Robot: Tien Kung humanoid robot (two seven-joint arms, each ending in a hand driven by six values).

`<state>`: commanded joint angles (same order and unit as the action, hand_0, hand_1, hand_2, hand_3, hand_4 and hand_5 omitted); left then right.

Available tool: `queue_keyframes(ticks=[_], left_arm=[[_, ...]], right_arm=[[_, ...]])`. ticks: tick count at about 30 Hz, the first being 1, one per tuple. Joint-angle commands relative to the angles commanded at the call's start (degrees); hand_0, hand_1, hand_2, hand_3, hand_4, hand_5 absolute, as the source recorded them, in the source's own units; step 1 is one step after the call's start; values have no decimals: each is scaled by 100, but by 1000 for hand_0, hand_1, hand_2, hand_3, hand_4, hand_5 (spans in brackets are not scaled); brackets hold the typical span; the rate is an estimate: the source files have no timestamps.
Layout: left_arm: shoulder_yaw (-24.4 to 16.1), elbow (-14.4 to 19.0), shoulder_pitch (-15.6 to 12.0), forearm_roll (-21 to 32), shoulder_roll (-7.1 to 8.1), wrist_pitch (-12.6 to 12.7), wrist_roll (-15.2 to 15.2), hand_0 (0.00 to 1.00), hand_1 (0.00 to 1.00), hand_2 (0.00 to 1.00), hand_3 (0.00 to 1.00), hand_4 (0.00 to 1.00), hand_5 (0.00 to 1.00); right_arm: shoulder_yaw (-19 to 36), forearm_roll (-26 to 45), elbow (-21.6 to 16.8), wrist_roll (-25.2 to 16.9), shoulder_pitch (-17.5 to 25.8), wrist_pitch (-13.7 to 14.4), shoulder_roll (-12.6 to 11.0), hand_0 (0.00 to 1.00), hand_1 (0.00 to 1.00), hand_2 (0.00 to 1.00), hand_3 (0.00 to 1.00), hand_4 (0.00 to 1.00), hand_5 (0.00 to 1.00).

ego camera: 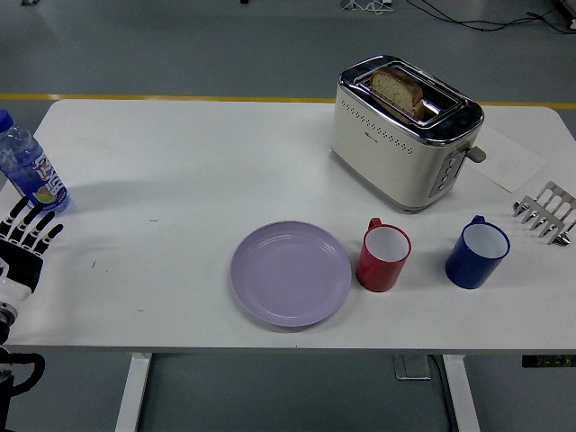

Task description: Push plate across desktop

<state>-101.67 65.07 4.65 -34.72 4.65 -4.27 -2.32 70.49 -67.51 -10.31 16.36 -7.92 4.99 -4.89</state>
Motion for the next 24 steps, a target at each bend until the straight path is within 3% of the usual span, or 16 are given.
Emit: queue_keyframes(ticks=[24], left_arm=[[-53,-51,66,76,-15,194,-50,476,570,585,632,488,998]], right_arm=[[120,-58,0,8,-102,15,1,608,518,593,575,369,250]])
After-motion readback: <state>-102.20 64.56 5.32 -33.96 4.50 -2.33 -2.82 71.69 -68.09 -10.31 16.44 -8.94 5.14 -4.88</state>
